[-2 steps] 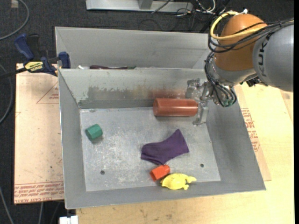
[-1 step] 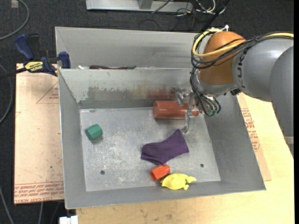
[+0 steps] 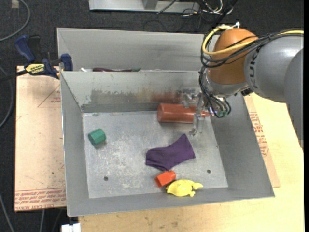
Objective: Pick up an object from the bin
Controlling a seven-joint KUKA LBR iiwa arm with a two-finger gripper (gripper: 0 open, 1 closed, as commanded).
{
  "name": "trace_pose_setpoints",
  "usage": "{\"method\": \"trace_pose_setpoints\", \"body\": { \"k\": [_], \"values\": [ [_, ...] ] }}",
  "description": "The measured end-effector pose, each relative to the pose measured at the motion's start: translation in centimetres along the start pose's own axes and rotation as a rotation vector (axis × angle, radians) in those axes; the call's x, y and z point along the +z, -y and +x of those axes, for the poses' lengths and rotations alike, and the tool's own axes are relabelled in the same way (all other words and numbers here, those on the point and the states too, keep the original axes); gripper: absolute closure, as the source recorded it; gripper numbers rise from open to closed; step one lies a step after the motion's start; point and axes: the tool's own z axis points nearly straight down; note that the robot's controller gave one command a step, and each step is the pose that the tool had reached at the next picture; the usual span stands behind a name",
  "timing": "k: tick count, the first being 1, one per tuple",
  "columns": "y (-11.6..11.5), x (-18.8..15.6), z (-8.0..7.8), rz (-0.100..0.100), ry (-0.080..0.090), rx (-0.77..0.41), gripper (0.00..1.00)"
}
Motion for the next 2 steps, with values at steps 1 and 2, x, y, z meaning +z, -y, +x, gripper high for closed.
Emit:
{"method": "trace_pose_setpoints", "body": {
  "k": [1, 2],
  "values": [
    [-3.0, 0.1, -0.2, 0.002, 0.007, -0.015, 0.0],
    [-1.6, 2.7, 0.1, -0.003, 0.012, 0.126, 0.0]
  ]
}}
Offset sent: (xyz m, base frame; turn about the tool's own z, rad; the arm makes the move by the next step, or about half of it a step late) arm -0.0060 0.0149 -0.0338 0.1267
